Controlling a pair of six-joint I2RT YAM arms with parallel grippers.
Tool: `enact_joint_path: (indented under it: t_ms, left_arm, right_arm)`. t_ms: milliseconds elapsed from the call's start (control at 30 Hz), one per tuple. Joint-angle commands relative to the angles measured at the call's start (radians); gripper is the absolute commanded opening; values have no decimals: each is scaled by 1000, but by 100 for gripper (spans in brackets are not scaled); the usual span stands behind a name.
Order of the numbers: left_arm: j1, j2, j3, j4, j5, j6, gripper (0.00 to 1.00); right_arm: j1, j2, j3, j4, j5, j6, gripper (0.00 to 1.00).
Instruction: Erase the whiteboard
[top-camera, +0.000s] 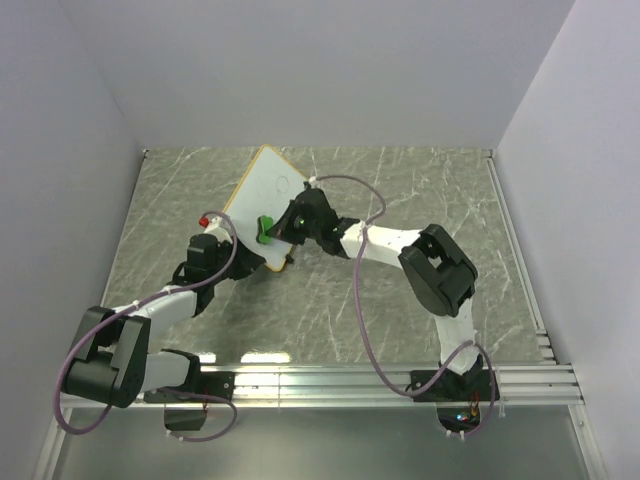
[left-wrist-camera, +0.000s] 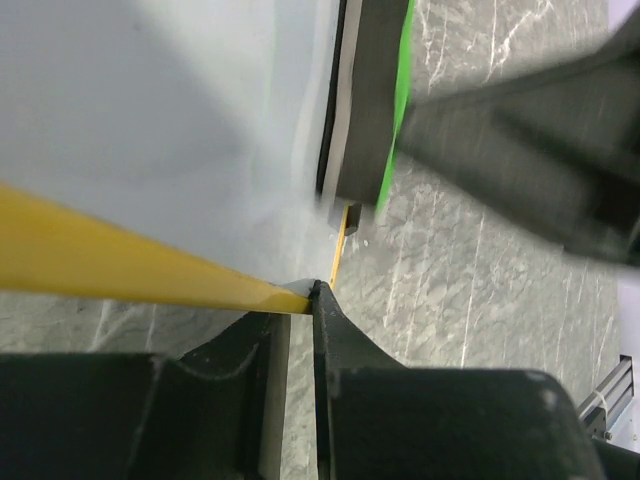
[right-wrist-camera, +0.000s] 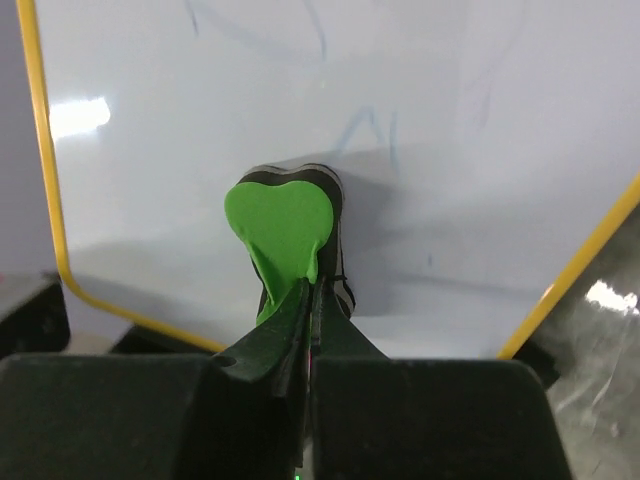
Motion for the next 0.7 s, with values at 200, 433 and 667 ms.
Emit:
enact_joint_path:
  t_ms: [200,433,667]
  left_arm:
    - [-63,-1,1,-3,80,48,0]
    - [-77,-2,4,-12,75,56,0]
    - [-83,-5,4,-6,74,61,0]
  right_arm:
    - [-97,134,164,-152,44,-61,0]
    - [-114,184,213,-173,43,-24,0]
    - [-64,142,158,-90,-8,-36,0]
